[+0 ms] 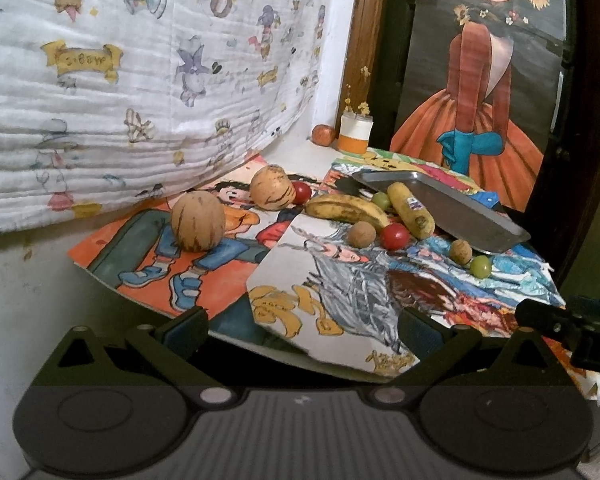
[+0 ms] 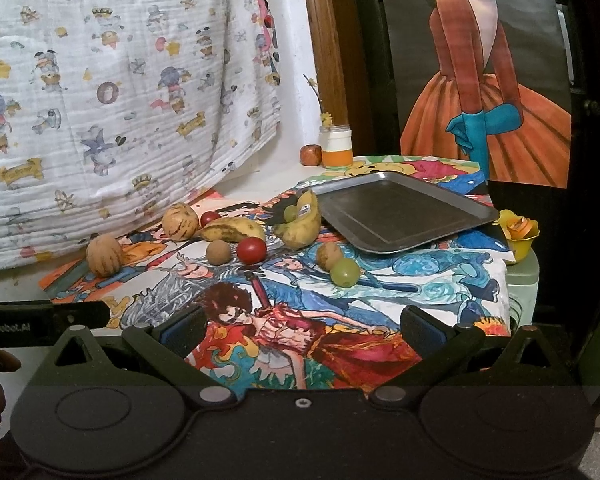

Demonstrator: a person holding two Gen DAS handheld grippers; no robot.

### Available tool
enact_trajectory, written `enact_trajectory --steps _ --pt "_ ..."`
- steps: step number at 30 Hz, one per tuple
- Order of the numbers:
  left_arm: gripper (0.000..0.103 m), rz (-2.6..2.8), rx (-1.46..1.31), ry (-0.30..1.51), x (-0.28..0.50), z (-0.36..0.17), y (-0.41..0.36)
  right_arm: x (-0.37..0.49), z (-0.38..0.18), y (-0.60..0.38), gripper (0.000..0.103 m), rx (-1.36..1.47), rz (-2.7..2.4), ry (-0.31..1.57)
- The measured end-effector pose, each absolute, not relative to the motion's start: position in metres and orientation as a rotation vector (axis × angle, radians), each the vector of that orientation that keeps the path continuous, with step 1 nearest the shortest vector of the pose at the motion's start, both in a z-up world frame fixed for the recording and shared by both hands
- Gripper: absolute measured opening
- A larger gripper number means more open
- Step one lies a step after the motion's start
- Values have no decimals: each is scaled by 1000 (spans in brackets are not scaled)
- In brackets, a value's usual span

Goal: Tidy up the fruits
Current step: 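Grasp a small brown round fruit with the left tool while the right tool grasps another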

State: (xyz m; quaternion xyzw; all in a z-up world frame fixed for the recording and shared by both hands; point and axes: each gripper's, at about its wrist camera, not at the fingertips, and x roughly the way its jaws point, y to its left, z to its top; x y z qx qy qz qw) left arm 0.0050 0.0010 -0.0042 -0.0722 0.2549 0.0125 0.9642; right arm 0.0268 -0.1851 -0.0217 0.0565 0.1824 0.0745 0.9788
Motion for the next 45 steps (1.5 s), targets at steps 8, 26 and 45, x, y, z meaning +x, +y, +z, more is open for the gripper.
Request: enact_trajectory --steps 8,26,45 --pt "103 10 -138 528 21 -1 1 42 -14 -199 103 86 163 394" --pt "103 -90 -75 596 109 14 -16 125 25 -203 102 -160 341 520" --pt "92 -175 -39 687 168 -7 -21 178 -3 -202 65 -82 416 629"
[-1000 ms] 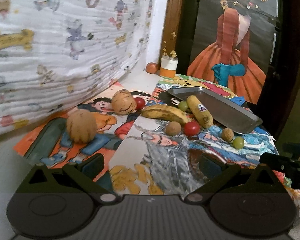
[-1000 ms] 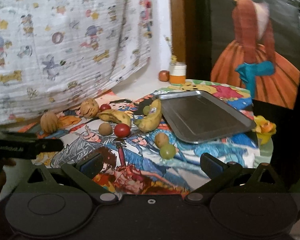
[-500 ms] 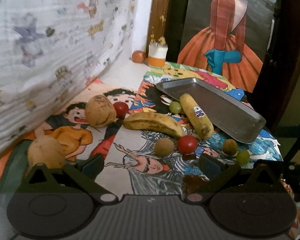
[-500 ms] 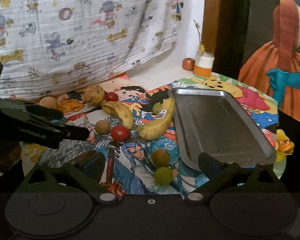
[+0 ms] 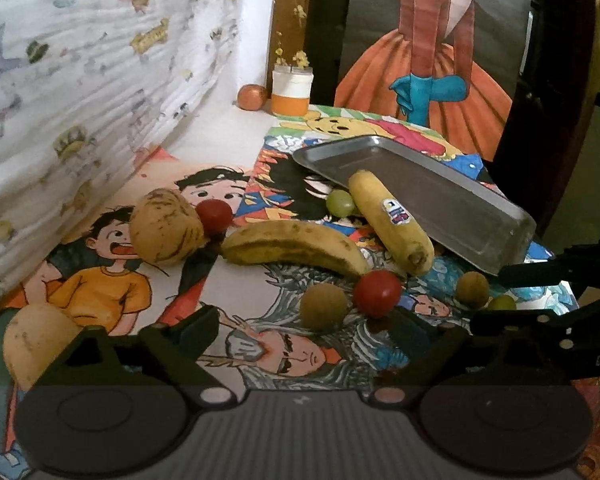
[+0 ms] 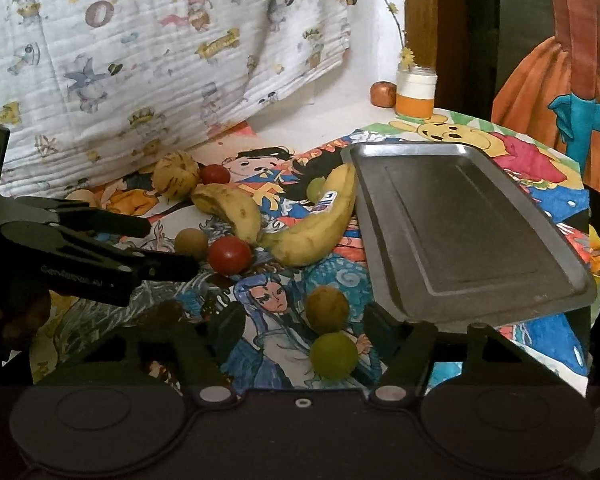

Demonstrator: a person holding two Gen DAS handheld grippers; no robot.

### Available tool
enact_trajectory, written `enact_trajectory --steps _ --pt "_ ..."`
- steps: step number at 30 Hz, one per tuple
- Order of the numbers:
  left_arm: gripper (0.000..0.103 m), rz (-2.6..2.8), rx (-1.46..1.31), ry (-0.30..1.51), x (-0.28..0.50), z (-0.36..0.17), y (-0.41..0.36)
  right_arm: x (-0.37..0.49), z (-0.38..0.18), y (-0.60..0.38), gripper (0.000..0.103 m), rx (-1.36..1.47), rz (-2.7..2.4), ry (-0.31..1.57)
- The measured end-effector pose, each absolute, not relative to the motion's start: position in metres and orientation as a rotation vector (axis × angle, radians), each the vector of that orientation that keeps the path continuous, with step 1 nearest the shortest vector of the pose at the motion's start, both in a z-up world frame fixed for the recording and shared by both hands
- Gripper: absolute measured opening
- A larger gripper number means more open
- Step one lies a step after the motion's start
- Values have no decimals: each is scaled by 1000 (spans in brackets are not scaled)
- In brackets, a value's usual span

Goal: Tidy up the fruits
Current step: 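Grasp a small brown round fruit with the left tool while the right tool grasps another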

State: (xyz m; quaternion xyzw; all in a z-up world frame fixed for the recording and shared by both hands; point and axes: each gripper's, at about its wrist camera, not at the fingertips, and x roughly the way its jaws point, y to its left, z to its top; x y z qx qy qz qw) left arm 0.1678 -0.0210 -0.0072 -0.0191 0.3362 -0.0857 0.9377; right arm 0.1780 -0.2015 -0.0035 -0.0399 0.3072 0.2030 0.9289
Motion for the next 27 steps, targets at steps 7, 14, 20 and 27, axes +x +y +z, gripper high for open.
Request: enact_trajectory --steps 7,14,20,27 --pt "81 -184 -47 690 171 -9 -23 188 -5 -197 53 -91 417 632" --pt "67 -191 -42 682 173 -8 -25 191 -7 -198 41 -114 395 628" --pt "53 -204 -42 683 173 -8 -26 195 -11 -196 31 -124 392 646" --pt "34 -197 -58 689 175 -8 -25 196 -11 -198 30 -113 403 643"
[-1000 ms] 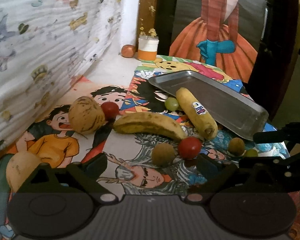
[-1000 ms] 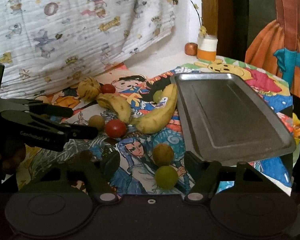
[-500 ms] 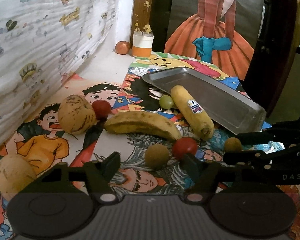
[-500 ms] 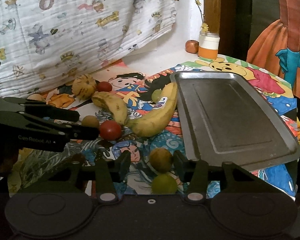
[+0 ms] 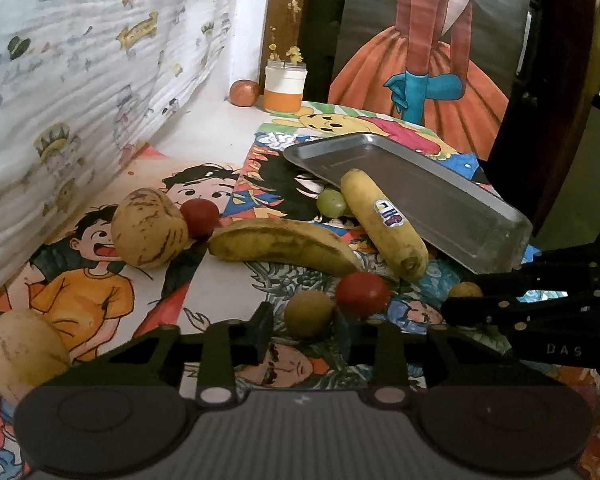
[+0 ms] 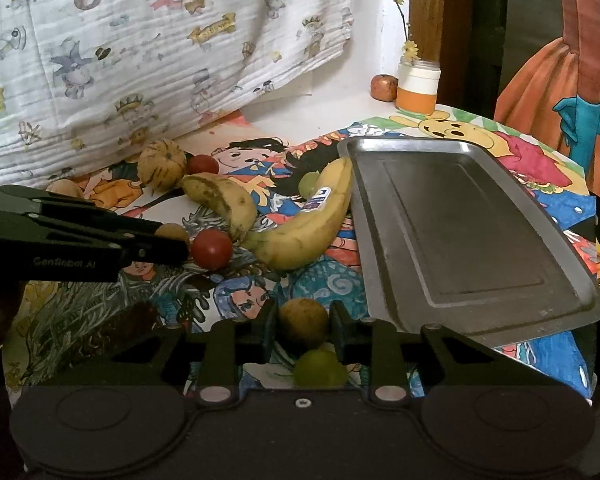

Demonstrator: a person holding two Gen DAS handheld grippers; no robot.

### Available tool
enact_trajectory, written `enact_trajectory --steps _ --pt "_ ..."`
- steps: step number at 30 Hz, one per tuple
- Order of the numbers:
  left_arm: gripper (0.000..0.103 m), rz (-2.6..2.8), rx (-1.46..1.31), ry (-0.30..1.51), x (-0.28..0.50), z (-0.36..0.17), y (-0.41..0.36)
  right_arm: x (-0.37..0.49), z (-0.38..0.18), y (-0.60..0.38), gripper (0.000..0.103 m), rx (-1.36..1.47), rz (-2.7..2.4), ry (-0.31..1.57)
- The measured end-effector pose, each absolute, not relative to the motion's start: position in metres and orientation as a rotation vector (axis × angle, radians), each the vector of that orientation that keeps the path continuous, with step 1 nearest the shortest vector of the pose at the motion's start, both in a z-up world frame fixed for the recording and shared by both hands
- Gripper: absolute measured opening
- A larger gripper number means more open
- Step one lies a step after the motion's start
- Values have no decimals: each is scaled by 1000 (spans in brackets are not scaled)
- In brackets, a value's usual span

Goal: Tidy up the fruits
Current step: 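Grasp a small brown round fruit with the left tool while the right tool grasps another, then carry both small brown fruits over the metal tray and open both tools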

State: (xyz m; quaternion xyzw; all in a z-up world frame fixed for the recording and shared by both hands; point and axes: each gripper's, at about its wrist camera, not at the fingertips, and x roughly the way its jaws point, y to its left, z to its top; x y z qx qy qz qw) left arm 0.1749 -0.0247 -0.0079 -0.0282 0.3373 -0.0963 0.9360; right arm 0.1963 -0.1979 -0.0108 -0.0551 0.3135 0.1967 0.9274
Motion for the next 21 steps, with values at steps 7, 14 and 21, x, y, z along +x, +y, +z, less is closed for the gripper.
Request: enact_trajectory --steps 7,14,21 --pt "29 -189 -62 693 171 -5 -29 193 -2 -206 30 -54 448 632" --pt "29 -175 -92 655 172 18 -36 202 35 -234 30 66 503 584" --pt "29 -170 -164 584 214 57 -46 249 78 -266 30 120 492 521"
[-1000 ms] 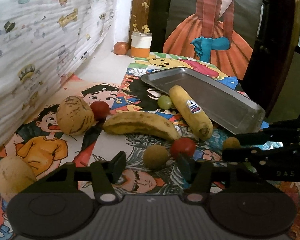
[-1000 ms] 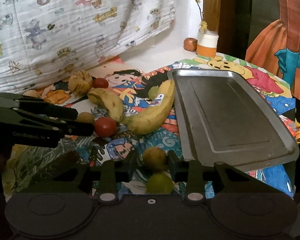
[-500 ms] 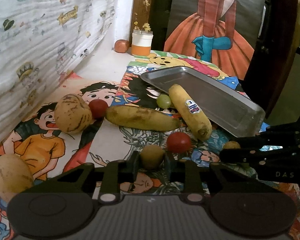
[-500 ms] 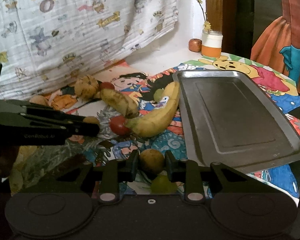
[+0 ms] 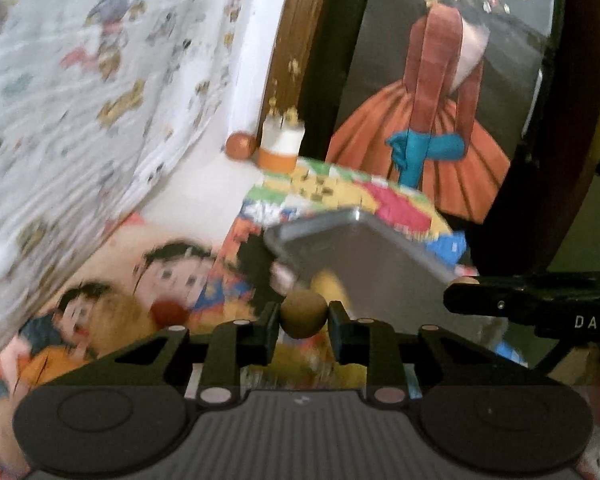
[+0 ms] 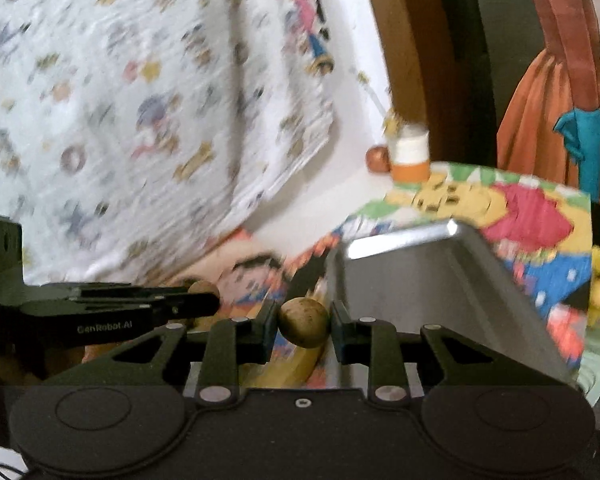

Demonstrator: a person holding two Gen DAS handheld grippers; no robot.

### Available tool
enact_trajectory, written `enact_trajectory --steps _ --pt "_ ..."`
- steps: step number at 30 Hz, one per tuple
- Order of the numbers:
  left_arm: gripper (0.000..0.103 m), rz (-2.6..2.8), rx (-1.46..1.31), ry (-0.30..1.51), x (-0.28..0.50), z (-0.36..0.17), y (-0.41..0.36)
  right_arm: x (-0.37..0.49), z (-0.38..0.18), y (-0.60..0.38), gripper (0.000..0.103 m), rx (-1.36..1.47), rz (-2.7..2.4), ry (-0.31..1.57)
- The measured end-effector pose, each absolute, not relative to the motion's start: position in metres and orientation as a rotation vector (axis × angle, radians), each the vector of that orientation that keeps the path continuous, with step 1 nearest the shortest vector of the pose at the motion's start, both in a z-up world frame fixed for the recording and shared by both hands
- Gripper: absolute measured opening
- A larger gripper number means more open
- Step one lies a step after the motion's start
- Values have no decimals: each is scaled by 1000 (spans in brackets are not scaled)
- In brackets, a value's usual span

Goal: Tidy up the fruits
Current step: 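Carry both small brown fruits over the metal tray and open both tools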

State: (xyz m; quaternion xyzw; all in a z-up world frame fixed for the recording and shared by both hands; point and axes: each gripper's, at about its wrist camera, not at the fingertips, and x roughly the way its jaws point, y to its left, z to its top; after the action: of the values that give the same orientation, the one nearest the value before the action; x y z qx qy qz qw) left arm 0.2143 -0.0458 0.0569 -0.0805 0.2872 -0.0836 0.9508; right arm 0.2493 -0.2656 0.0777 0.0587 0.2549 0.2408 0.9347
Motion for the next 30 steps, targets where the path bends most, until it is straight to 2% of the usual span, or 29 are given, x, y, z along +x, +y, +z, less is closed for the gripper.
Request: enact_trajectory --steps 6,12,19,30 --pt "29 -190 -190 576 272 68 -58 313 91 -288 30 212 462 553" --pt "29 -222 -227 646 324 45 -67 353 66 -290 30 167 405 614" --pt "29 -245 -258 739 365 10 -74 370 21 -289 30 97 331 695" --pt "29 -250 -236 783 379 -5 -83 371 2 -285 30 32 303 722"
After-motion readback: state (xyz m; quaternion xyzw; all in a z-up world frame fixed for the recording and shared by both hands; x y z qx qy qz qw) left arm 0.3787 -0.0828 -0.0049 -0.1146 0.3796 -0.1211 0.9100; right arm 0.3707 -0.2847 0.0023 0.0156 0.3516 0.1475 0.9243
